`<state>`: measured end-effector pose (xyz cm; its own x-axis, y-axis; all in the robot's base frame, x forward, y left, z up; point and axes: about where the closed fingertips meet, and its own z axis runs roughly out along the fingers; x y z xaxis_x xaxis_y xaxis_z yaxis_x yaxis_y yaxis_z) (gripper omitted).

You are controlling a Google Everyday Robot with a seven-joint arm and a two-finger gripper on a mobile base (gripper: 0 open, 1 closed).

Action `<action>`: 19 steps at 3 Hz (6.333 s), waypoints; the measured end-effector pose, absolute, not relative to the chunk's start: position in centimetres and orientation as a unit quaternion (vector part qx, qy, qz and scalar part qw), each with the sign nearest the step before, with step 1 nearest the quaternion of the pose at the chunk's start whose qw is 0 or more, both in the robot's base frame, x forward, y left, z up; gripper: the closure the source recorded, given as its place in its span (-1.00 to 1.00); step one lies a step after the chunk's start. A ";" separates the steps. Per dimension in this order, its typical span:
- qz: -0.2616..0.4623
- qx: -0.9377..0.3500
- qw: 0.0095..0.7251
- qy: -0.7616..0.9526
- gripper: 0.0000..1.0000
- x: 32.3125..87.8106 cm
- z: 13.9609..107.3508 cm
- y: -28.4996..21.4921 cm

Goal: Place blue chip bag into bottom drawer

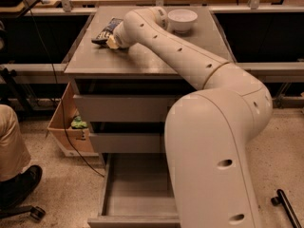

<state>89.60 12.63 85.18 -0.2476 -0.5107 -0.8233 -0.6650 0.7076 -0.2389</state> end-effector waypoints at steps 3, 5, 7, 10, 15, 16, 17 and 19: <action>0.133 -0.425 0.498 0.744 1.00 80.6 93.8 7.5; 0.244 -0.412 0.504 0.718 1.00 70.4 100.0 -4.0; 0.260 -0.422 0.497 0.713 1.00 70.6 99.7 -2.5; 0.216 -0.547 0.431 0.684 1.00 56.8 92.5 -2.5; 0.100 -0.661 0.327 0.669 1.00 50.1 75.9 -6.0; 0.098 -0.679 0.303 0.661 1.00 48.4 68.7 -7.4; 0.129 -0.677 0.289 0.665 1.00 47.1 60.3 -8.5; 0.132 -0.676 0.293 0.663 1.00 47.3 58.5 -8.1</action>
Offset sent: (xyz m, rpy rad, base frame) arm -0.1016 -0.0503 0.1112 0.0355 -0.0492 0.1676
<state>47.29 -8.06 58.46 0.0850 -0.8187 -0.5680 -0.9740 0.0519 -0.2206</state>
